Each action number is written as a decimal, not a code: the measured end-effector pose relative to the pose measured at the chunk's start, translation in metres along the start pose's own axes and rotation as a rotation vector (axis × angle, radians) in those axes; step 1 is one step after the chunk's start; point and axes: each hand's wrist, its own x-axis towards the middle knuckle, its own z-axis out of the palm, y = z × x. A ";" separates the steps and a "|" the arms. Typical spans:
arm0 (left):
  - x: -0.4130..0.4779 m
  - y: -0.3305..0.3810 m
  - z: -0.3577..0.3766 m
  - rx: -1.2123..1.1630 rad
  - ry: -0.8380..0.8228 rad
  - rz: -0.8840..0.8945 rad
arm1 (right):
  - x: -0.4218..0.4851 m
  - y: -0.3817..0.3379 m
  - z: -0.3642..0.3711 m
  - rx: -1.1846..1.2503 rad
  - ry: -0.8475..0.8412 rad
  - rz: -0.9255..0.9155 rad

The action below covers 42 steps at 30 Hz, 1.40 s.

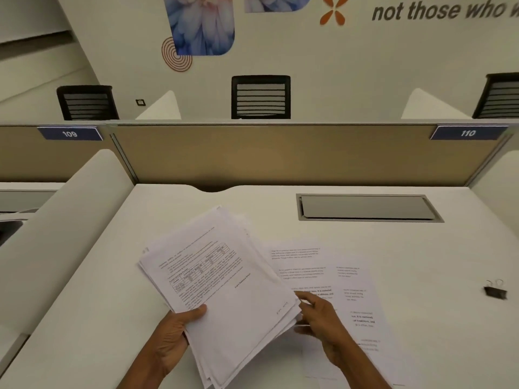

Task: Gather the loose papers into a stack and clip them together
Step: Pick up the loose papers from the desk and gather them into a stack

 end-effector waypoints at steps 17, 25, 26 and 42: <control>-0.004 -0.009 0.026 0.060 0.005 0.031 | 0.054 0.039 -0.067 -0.778 0.462 0.174; -0.016 -0.011 0.029 0.088 -0.016 -0.062 | 0.028 0.031 -0.065 -0.326 0.346 -0.135; -0.018 -0.012 0.031 0.091 -0.025 -0.067 | 0.024 0.028 -0.068 -0.207 0.285 -0.122; -0.026 -0.010 0.042 -0.038 -0.136 -0.183 | 0.000 0.025 -0.120 0.300 0.066 0.001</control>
